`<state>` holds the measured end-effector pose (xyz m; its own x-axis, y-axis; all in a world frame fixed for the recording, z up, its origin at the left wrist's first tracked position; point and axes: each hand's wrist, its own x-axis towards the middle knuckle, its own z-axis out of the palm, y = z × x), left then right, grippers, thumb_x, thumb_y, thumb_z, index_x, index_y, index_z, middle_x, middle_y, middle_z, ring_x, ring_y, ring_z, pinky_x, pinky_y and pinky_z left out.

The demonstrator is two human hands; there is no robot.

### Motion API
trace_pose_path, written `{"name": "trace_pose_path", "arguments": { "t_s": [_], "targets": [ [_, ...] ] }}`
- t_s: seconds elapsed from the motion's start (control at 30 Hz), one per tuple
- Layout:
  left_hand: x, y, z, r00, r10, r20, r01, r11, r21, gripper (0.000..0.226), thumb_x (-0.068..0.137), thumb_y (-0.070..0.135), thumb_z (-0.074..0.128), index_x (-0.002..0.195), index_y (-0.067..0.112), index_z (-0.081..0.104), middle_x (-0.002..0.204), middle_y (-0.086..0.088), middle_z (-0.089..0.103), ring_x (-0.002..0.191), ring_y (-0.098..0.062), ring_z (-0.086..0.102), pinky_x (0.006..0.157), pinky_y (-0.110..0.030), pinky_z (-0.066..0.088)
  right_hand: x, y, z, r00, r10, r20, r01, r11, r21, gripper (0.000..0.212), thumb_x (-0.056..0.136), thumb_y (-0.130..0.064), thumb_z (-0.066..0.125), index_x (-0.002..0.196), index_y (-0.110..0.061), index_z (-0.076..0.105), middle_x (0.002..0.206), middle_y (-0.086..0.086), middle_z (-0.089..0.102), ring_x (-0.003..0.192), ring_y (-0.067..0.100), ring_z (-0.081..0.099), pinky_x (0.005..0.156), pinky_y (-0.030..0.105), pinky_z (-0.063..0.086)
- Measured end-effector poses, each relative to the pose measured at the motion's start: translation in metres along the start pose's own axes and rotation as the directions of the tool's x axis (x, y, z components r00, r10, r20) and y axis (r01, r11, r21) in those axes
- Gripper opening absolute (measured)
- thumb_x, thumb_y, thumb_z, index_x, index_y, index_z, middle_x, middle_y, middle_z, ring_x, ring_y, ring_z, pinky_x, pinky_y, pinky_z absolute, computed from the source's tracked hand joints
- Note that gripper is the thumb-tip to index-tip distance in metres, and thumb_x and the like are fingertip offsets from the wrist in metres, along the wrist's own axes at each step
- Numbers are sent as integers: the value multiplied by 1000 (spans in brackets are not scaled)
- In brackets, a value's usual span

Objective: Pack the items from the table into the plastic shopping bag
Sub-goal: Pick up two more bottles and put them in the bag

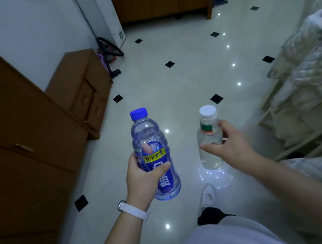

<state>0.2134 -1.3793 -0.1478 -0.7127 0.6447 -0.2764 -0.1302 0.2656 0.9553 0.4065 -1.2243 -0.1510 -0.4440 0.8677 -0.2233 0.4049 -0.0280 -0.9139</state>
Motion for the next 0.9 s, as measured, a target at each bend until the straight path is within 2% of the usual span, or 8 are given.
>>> {"name": "trace_pose_path", "arguments": {
  "t_s": [0.1,0.2,0.4,0.53,0.63,0.7,0.8,0.9],
  "targets": [
    [44,31,30,999,21,26,-22,998,53,59,61,-3,87,109,17,60,98,-2,74,88,-22,72,81,-49,59,50,-9,-21,1000,8,-24,-8,999,33,56,67,-32,85,114,-41,54,97,-13,68,91,5,64,83,29,51],
    [90,65,70,996,67,61,-72,993,90,59,62,2,88,109,21,60,98,3,74,87,-17,72,76,-41,60,103,-24,-57,998,-17,-67,22,997,68,55,69,-30,84,114,-39,54,97,-13,67,88,5,65,81,27,50],
    [153,107,149,980,112,163,-122,991,49,56,66,5,86,114,18,61,101,0,74,91,-19,72,72,-34,58,174,-34,-128,962,-30,-272,60,993,105,60,70,-27,84,120,-36,52,98,-16,66,87,-2,63,80,25,48],
    [190,122,200,963,103,248,-115,993,36,53,68,5,85,113,15,61,101,-2,74,90,-22,72,70,-34,59,201,-25,-160,952,5,-305,21,997,80,62,71,-28,84,124,-30,53,101,-13,67,89,-1,63,81,22,48],
    [224,128,241,942,113,317,-140,988,66,47,68,7,86,109,16,63,99,-2,74,89,-22,72,75,-40,59,223,-14,-177,931,55,-362,-26,996,85,63,69,-29,85,124,-29,54,101,-11,67,91,4,64,85,27,51],
    [246,134,268,927,113,357,-144,988,61,46,68,7,86,107,17,63,98,-1,74,89,-21,72,75,-39,59,240,-11,-189,921,87,-381,-61,995,80,64,68,-30,85,123,-30,54,102,-10,68,91,6,64,86,28,51],
    [284,142,309,900,88,426,-113,993,34,47,68,7,85,109,14,63,98,-3,75,89,-24,72,75,-39,59,272,-9,-208,903,124,-411,-104,992,73,69,62,-44,84,123,-38,52,101,-12,68,92,8,66,89,36,53],
    [332,152,351,861,73,503,-98,995,25,46,69,6,85,109,13,64,98,-4,75,89,-27,72,76,-42,59,313,-7,-225,870,156,-468,-134,988,80,65,65,-39,85,121,-36,53,101,-11,68,92,9,65,91,39,52]
  ]
}}
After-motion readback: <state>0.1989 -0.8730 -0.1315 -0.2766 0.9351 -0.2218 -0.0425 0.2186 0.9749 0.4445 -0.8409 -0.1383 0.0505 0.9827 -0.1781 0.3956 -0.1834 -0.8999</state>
